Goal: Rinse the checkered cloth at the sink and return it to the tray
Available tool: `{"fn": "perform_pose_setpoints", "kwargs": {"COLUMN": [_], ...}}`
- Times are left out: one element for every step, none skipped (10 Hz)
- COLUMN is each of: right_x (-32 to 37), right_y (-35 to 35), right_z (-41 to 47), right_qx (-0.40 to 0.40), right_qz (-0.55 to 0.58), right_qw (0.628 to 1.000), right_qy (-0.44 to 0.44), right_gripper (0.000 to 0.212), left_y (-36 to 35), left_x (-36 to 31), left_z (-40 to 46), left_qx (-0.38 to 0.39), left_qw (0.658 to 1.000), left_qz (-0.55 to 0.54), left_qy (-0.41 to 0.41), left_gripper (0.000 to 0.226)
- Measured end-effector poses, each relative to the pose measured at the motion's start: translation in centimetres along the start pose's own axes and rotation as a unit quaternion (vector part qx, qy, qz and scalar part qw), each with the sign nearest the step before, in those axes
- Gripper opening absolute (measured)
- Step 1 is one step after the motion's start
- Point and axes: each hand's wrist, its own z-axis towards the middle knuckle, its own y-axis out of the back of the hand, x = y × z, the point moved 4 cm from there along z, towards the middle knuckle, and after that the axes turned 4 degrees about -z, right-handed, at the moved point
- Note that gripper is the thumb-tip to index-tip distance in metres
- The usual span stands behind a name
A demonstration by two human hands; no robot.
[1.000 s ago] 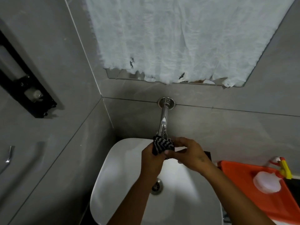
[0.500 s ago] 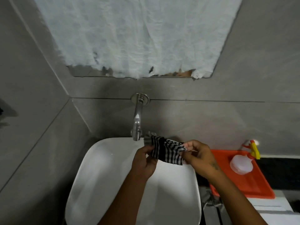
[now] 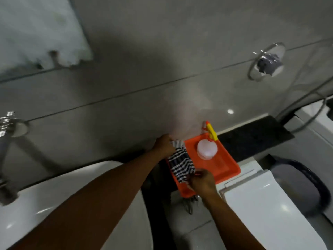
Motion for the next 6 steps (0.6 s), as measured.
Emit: {"fn": "perform_pose_setpoints", "kwargs": {"right_x": [-1.3,-3.2,-4.3,-4.6,-3.2,-1.0], "right_y": [0.4,0.9,1.1,0.8,-0.2,-0.7], "right_z": [3.7,7.3,8.8,9.5,8.8,6.9], "right_qx": [0.003,0.035,0.064,0.091,0.098,0.068], "right_qz": [-0.136,-0.205,-0.242,-0.303,-0.332,-0.385], "right_qw": [0.991,0.977,0.966,0.947,0.938,0.919], "right_qy": [0.007,-0.038,-0.064,-0.049,-0.013,0.047], "right_gripper": [0.011,0.035,0.041,0.036,0.031,0.037], "left_y": [-5.0,-8.1,-10.8,-12.3,-10.6,-8.4], "left_x": [2.0,3.0,3.9,5.0,4.5,3.8], "left_z": [3.3,4.9,5.6,5.2,4.5,2.6], "left_qx": [0.031,0.050,0.079,0.150,0.120,0.105], "left_qw": [0.995,0.987,0.961,0.937,0.910,0.913], "left_qz": [0.090,0.155,0.256,0.309,0.383,0.369], "left_qy": [0.012,-0.007,-0.070,-0.067,-0.109,-0.140], "left_gripper": [0.032,0.026,0.032,0.044,0.042,0.043]}}
